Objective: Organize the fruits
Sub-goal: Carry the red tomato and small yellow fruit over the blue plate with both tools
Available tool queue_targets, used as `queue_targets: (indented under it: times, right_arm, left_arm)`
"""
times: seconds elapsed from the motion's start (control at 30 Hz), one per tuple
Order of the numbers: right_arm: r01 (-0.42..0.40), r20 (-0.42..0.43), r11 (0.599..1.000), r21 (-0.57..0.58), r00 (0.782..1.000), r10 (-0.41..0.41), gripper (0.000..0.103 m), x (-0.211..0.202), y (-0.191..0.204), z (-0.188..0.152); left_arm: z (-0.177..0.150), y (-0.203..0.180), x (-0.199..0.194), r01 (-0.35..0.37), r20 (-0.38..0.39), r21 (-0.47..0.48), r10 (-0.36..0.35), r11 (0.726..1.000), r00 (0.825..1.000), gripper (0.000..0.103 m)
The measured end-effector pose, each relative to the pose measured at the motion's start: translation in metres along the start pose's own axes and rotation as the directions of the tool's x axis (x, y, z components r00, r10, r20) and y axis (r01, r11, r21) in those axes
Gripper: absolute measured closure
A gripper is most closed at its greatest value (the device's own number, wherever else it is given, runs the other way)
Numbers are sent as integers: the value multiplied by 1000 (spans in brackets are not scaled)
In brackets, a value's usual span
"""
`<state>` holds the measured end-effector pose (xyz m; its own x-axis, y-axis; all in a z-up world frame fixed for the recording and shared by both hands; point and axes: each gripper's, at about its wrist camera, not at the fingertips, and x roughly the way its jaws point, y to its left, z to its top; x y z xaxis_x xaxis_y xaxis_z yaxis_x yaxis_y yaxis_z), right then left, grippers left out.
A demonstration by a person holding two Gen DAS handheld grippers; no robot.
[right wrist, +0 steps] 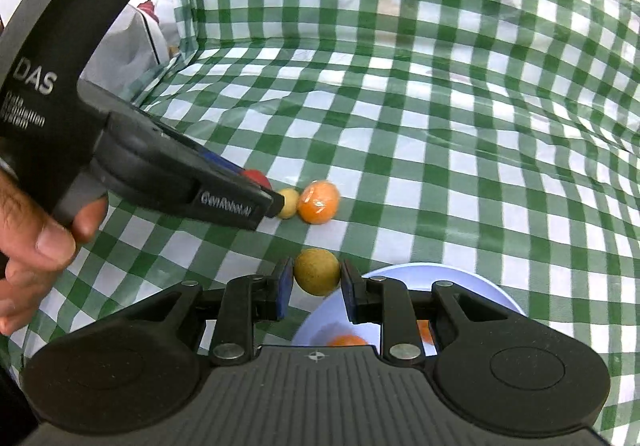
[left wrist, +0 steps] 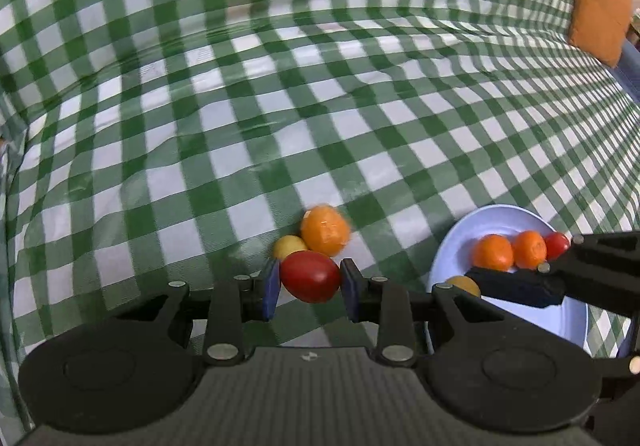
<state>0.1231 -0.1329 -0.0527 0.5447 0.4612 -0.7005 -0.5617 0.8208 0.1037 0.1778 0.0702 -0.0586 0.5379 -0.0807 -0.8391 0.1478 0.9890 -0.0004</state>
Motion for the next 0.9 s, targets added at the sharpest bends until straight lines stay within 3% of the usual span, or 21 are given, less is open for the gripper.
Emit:
queue_targets:
  times: [0.43,0.9]
  right_arm:
    - [42,-1,999,11,999,-42,76,-10,-19,-8]
    - [64,-10,998,23,998,-64,76,-13,-28,-14]
  left_arm:
    - [-1,-31,7,2,-4,72,-2,997,1000,68]
    - [1,-40,13,4,-8,86,-3,996,1000,68]
